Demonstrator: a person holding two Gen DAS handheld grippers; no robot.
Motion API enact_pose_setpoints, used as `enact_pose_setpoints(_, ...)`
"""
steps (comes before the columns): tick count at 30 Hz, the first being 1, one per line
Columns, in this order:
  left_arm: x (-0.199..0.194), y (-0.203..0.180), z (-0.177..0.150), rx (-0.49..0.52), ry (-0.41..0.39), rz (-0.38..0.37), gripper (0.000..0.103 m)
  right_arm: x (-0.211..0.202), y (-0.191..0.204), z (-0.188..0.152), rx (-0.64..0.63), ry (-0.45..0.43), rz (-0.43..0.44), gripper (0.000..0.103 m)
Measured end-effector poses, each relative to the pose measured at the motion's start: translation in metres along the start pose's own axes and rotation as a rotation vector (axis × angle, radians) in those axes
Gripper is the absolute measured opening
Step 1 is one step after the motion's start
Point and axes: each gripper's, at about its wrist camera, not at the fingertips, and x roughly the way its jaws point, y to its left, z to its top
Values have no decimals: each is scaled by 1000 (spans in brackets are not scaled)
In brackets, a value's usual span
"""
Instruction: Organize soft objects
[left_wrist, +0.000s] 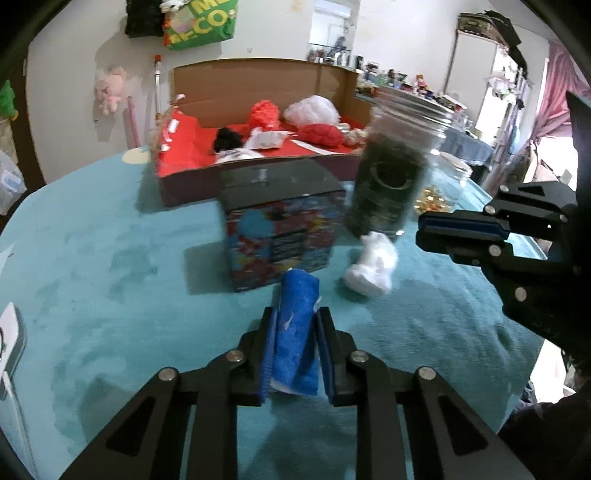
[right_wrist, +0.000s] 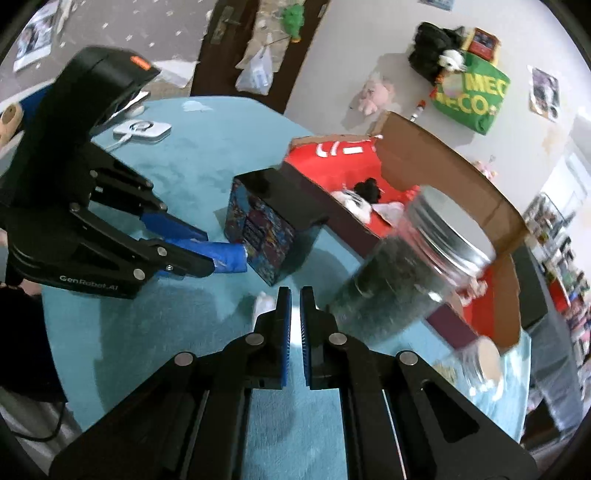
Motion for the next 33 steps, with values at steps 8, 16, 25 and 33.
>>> enact_pose_setpoints(8,10,-26,4,28,3,0,24,-24,-31,-38,250,29,45,5)
enact_pose_setpoints(16,7,-19,0,12,-7,81,46,-9,-39,-49,444,89,126,7)
enact_pose_setpoints(25,-2,-1,-4,11,-14,132,57,12,-39,-34,551,80,164,83)
enact_pose_setpoints(33,3,-4,-5,32,0,66,32,32,-38,-22,601,114,151,83)
